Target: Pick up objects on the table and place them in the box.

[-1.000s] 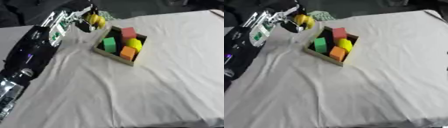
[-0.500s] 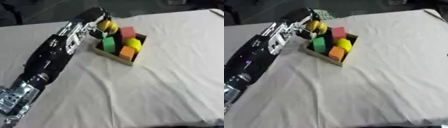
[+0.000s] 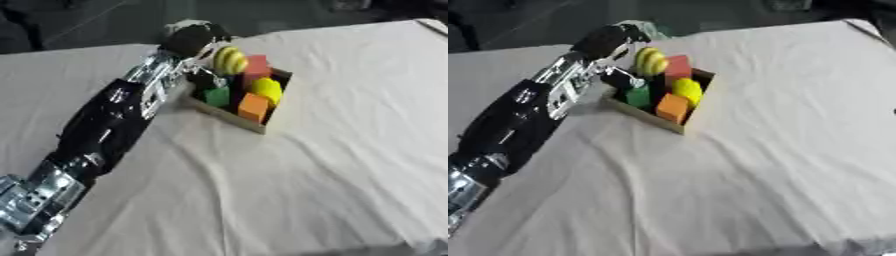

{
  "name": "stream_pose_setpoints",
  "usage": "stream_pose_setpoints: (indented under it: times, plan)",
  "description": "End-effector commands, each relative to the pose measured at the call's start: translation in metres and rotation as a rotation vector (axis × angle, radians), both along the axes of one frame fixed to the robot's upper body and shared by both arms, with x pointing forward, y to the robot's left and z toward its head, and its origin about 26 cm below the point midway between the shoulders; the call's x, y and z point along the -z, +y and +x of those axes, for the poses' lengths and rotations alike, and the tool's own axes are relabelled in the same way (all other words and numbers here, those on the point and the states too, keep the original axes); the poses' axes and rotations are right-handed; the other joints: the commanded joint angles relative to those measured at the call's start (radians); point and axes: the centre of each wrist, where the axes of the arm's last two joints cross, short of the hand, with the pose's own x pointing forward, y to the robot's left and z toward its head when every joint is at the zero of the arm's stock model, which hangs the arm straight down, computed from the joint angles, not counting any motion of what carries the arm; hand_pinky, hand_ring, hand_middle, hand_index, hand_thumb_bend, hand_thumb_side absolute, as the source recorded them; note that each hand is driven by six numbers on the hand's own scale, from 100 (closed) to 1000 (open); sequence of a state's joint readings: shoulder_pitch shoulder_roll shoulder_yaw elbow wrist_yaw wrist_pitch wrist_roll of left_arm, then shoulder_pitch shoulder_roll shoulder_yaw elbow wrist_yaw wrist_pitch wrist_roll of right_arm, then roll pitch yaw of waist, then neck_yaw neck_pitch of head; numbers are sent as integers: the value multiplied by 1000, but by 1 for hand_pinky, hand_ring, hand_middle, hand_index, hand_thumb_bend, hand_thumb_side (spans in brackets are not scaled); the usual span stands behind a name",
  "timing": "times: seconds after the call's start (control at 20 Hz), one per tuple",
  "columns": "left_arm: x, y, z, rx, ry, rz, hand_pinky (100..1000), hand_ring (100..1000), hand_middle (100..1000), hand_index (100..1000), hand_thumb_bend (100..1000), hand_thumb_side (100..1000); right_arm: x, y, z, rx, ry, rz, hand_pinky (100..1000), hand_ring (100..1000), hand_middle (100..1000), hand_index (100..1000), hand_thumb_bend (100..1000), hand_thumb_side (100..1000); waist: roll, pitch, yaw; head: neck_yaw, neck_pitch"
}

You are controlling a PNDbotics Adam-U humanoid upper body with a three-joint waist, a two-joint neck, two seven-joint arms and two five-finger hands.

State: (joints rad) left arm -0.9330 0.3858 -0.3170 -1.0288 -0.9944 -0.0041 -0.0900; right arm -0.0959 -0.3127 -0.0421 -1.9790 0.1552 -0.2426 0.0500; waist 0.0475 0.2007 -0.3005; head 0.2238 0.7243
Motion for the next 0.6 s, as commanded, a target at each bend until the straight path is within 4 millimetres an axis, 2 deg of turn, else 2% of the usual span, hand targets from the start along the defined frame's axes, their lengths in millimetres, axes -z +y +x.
stream_pose_setpoints:
  times: [0.05,0.2,0.35,0.6]
  plan:
    - [-14,1,0,6,-49,9,781,784,783,874,453,358,-8,0,-1,-10,-28,-8,738,751,764,896,100,451,-3,-14,0,-1,-13]
    - [-21,3,-3,18,-74,-2,776,774,771,864,431,358,-8,0,-1,-8,-28,-8,738,751,764,896,100,452,-3,-16,3,-5,-13]
    - [-33,6,-10,51,-119,-38,755,735,716,838,382,364,-8,-1,-2,-1,-28,-7,739,751,764,897,100,453,-3,-19,13,-17,-12]
    - [-46,21,-27,87,-201,-139,729,685,643,791,247,372,-6,-3,-3,12,-16,-8,738,750,764,898,100,455,-3,-34,38,-39,-3]
